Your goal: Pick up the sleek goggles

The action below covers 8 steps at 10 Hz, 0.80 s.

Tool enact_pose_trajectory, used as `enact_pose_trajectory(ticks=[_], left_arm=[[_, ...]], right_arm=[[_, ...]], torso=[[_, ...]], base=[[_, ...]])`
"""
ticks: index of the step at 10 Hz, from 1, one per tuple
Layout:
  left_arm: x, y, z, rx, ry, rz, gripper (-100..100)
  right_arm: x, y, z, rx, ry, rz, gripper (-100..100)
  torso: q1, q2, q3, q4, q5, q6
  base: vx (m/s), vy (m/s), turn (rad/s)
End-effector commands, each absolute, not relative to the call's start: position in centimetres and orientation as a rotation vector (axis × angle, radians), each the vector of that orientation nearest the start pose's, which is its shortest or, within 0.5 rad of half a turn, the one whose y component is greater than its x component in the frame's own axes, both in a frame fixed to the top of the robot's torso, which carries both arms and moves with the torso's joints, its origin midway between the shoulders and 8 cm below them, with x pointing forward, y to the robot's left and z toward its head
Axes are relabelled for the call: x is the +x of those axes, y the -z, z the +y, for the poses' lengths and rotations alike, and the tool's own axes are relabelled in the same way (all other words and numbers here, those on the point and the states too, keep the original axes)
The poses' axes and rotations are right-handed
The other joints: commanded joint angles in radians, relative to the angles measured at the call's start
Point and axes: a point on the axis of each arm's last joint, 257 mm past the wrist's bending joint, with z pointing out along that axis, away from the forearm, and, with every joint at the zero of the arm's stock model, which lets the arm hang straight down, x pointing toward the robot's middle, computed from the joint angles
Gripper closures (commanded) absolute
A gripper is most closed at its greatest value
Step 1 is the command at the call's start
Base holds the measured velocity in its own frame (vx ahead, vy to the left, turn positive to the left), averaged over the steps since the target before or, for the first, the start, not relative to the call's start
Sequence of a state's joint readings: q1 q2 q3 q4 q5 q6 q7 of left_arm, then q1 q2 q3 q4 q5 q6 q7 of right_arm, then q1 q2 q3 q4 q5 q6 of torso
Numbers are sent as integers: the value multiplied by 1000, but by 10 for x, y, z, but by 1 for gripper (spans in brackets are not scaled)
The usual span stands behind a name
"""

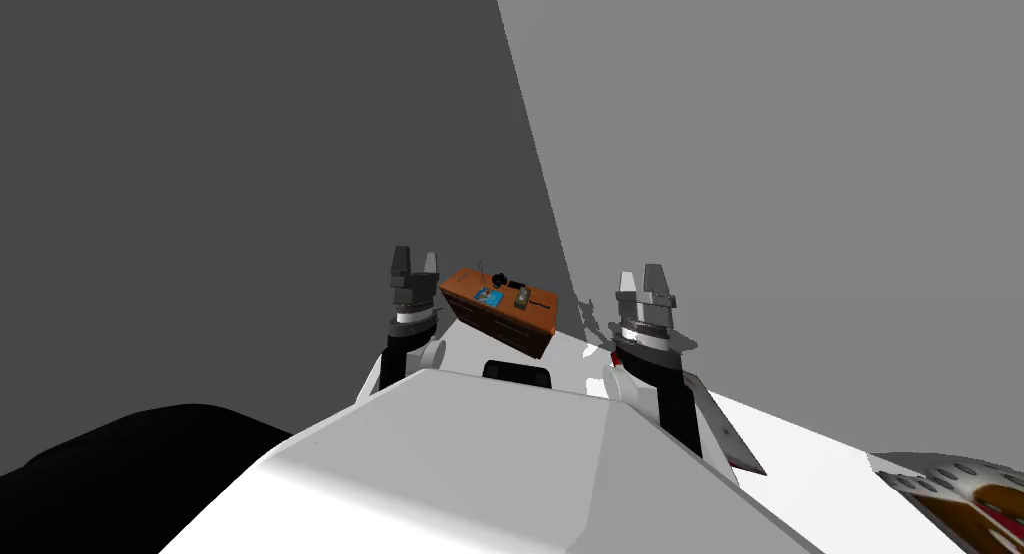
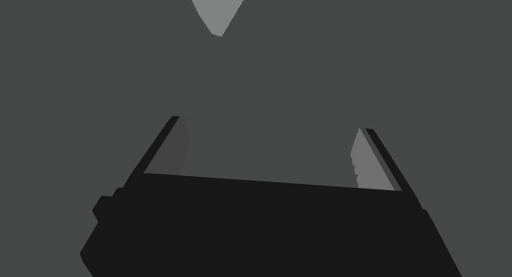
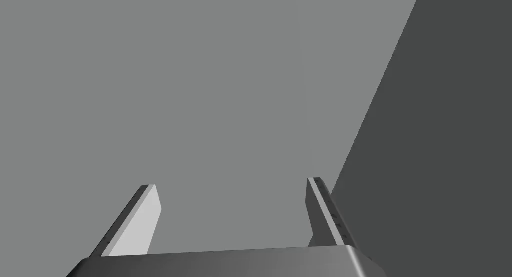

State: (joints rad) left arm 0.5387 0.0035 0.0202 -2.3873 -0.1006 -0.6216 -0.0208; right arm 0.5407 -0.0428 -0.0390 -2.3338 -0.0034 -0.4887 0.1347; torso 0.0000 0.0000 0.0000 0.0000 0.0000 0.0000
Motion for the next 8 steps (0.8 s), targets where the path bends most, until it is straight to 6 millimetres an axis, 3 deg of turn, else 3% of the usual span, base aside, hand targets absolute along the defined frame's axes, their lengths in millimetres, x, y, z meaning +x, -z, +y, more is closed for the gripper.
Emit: enact_pose_trajectory(ticks=[1,4,8], left_arm=[[297,-78,263,-422,1228,549,0],[297,-78,263,-422,1228,549,0],[297,-78,263,-422,1228,549,0]], right_arm=[[338,-21,-285,560,-1111,734,-100],[353,12,-279,557,-1058,871,-100],[371,86,-272,544,-936,1133,-100]], torso=[[0,0,0,0,0,0],[6,0,0,0,1,0],[9,0,0,0,2,0]], base=[[-1,49,168],[-9,92,153],[-1,131,235]])
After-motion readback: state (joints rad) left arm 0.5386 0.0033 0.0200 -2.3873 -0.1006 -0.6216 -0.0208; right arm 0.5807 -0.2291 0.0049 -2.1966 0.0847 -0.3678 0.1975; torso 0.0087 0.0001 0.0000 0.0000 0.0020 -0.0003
